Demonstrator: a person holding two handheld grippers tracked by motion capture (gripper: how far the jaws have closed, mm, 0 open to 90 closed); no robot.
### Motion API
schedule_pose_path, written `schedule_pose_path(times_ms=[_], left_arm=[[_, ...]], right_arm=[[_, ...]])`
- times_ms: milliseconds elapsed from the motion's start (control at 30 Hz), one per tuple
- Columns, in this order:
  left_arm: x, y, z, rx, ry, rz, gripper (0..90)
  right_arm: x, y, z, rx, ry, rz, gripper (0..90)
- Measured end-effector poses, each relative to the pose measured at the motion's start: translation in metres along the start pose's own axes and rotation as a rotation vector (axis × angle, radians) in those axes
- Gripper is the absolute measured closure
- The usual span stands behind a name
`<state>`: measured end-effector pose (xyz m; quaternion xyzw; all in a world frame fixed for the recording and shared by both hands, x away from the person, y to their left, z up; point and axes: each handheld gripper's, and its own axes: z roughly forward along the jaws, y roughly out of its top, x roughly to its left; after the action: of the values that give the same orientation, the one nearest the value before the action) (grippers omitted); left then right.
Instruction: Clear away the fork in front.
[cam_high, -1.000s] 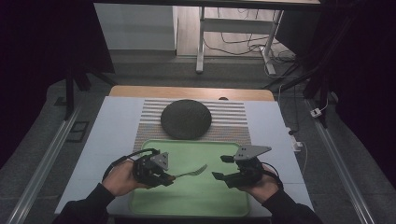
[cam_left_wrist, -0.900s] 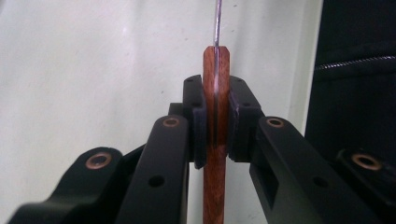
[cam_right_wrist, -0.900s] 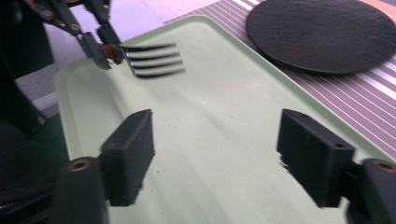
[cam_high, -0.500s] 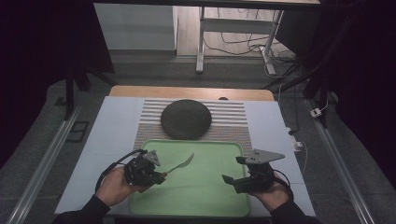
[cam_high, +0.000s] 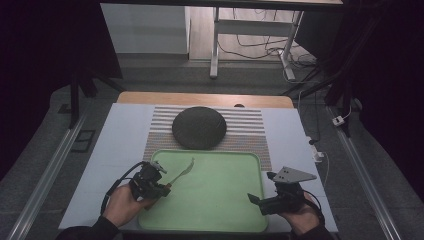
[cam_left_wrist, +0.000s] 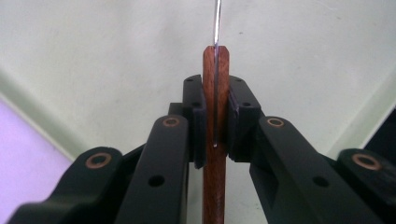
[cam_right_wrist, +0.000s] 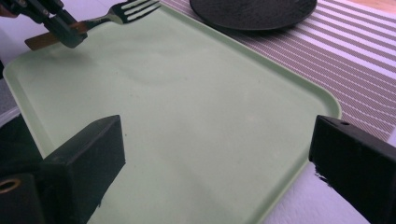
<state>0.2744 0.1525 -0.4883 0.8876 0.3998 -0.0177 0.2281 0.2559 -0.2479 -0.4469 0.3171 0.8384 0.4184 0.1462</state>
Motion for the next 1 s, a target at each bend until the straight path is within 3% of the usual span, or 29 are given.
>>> schedule_pose_path(times_ms=[33, 67, 333, 500, 700, 800, 1000], left_arm=[[0.001, -0.001, 0.001, 0.002, 0.002, -0.021, 79.6], [0.003, -0.002, 0.003, 0.006, 0.012, -0.069, 79.6], [0.007, -0.002, 0.013, 0.064, 0.072, -0.157, 79.5], [0.008, -0.003, 0.017, 0.089, 0.084, -0.163, 78.9], [0.012, -0.004, 0.016, 0.076, 0.054, -0.18, 72.8], [0.014, -0.005, 0.011, 0.049, 0.04, -0.18, 68.7], [0.019, -0.003, -0.003, -0.036, 0.016, -0.146, 70.8]], right_arm=[[0.0, -0.001, -0.001, -0.001, 0.003, 0.001, 3.3], [0.0, -0.002, -0.002, 0.004, 0.003, 0.0, 3.3], [-0.001, -0.008, -0.008, 0.012, -0.014, 0.009, 3.3], [-0.003, -0.012, -0.011, 0.015, -0.021, 0.019, 3.3], [-0.004, -0.015, -0.014, 0.023, -0.026, 0.033, 3.3], [-0.005, -0.017, -0.015, 0.03, -0.033, 0.043, 3.2], [-0.006, -0.02, -0.017, 0.051, -0.044, 0.062, 1.2]])
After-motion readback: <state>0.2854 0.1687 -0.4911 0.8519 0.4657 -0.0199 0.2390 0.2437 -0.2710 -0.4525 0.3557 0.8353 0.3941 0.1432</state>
